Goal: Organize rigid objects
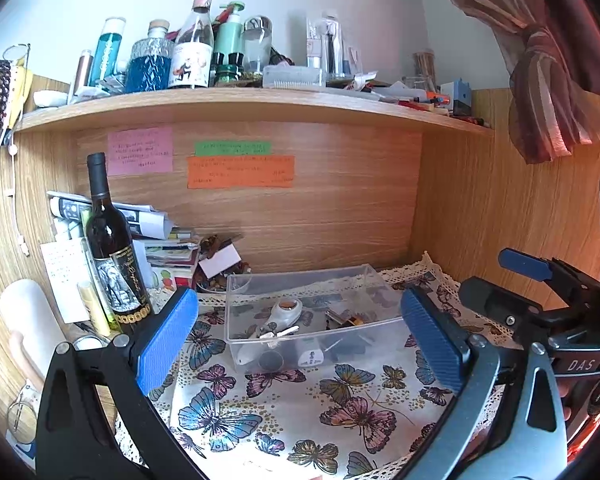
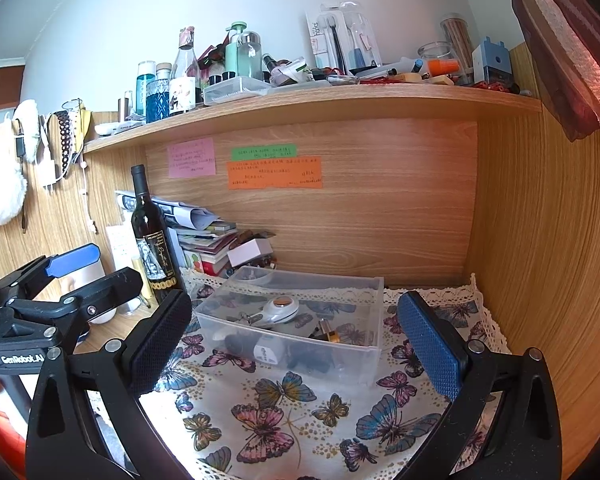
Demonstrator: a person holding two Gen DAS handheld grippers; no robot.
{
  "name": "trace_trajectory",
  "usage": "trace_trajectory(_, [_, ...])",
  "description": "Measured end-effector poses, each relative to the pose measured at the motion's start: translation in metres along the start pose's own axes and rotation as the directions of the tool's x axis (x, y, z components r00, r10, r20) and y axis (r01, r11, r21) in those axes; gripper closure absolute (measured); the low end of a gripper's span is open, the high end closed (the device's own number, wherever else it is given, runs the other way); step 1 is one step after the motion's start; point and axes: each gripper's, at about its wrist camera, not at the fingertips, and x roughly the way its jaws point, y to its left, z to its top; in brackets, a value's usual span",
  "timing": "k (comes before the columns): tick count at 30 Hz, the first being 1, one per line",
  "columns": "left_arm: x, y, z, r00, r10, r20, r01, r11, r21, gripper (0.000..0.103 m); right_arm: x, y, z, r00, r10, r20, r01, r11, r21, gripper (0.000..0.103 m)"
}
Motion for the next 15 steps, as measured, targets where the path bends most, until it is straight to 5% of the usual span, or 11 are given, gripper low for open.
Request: trace_trajectory(15, [0.0031,-0.0005,-0.0022,1.000,-0.017,-0.014,0.017,1.000,-0.005,0.000,0.0064,-0.0002,-0.0017,1.000,-0.004,-0.019,0.005,1.000,0.013,0.000])
